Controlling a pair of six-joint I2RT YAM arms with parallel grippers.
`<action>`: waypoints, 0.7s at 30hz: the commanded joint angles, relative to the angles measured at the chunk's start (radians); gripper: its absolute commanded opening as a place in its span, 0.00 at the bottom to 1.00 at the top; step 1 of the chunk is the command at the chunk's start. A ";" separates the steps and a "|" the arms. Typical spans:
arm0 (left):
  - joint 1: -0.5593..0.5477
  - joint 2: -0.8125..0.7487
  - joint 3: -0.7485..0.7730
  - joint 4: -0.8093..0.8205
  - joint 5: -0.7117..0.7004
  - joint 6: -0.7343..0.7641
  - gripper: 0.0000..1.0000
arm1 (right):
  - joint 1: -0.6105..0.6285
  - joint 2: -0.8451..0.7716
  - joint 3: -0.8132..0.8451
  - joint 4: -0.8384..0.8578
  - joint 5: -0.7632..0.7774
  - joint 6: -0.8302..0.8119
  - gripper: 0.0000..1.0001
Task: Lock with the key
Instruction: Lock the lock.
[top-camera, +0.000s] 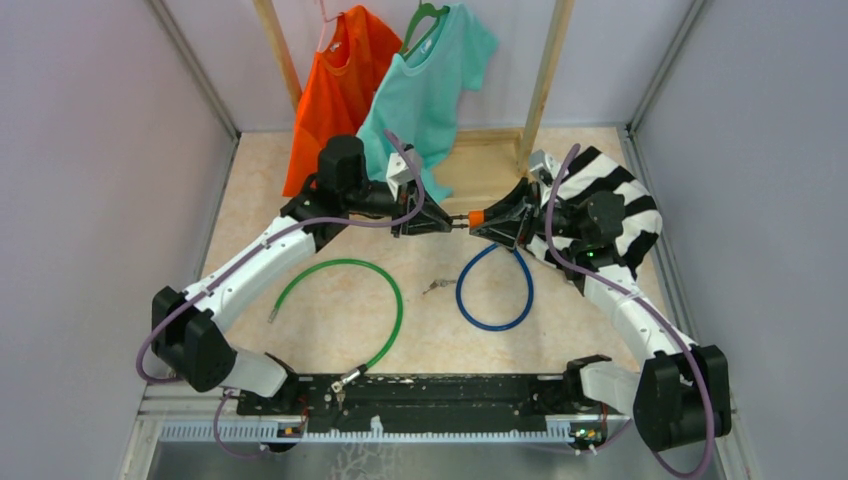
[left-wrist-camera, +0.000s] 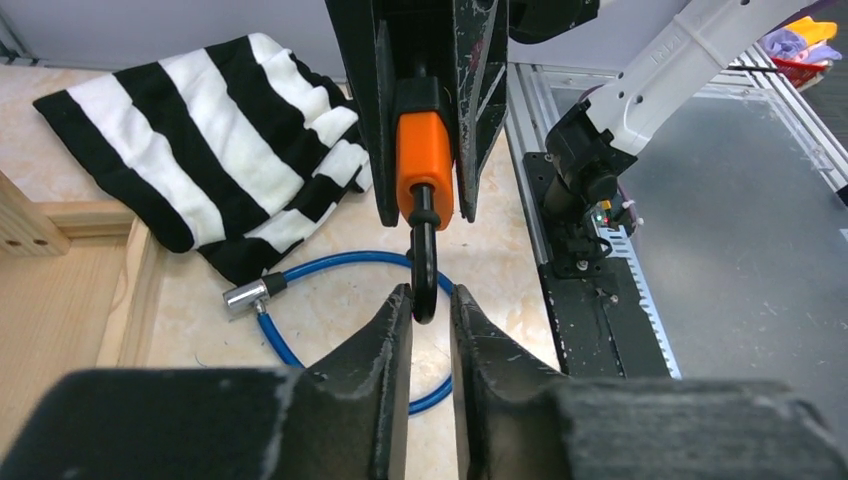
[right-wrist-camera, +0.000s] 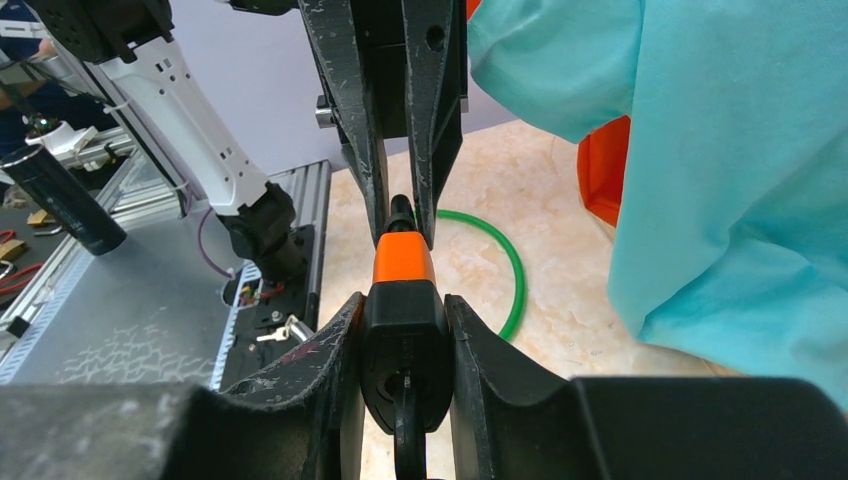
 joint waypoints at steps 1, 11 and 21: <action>-0.008 0.008 0.002 0.043 0.033 -0.029 0.21 | 0.000 -0.005 0.012 0.079 0.003 0.005 0.00; -0.011 0.005 -0.042 0.157 0.045 -0.219 0.00 | 0.006 -0.006 0.015 0.070 -0.008 -0.098 0.00; -0.022 0.010 -0.054 0.210 0.073 -0.305 0.00 | 0.042 0.009 0.051 -0.092 -0.004 -0.252 0.00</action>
